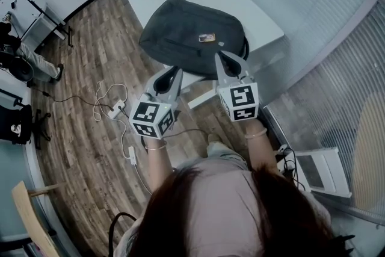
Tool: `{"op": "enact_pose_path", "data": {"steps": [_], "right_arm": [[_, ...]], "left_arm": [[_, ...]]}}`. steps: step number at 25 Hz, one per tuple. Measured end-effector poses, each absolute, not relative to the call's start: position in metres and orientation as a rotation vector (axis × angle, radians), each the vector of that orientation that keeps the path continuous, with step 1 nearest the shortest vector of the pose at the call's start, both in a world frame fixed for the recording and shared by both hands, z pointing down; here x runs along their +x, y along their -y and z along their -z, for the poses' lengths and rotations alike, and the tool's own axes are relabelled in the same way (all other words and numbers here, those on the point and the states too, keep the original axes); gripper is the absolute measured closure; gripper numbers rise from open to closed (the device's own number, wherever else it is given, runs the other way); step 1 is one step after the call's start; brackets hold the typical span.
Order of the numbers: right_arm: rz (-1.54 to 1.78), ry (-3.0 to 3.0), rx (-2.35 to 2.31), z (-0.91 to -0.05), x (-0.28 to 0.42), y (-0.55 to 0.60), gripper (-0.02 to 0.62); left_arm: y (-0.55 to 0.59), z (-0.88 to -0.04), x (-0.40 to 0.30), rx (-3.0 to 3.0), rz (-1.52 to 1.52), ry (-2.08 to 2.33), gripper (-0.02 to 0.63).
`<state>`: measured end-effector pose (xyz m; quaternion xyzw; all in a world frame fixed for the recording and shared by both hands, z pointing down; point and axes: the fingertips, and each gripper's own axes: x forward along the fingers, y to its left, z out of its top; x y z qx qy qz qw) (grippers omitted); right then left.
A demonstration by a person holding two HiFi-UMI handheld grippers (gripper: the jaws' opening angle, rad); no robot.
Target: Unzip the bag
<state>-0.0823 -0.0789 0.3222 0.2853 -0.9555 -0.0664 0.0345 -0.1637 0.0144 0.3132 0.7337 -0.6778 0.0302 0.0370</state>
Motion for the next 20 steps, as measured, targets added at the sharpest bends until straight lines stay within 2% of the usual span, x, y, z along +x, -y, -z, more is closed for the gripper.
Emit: {"op": "enact_pose_path", "data": {"steps": [20], "right_arm": [[0.263, 2.875, 0.898, -0.32, -0.081, 0.062, 0.592]], "left_arm": [[-0.011, -0.301, -0.177, 2.259, -0.098, 2.154, 0.563]]}}
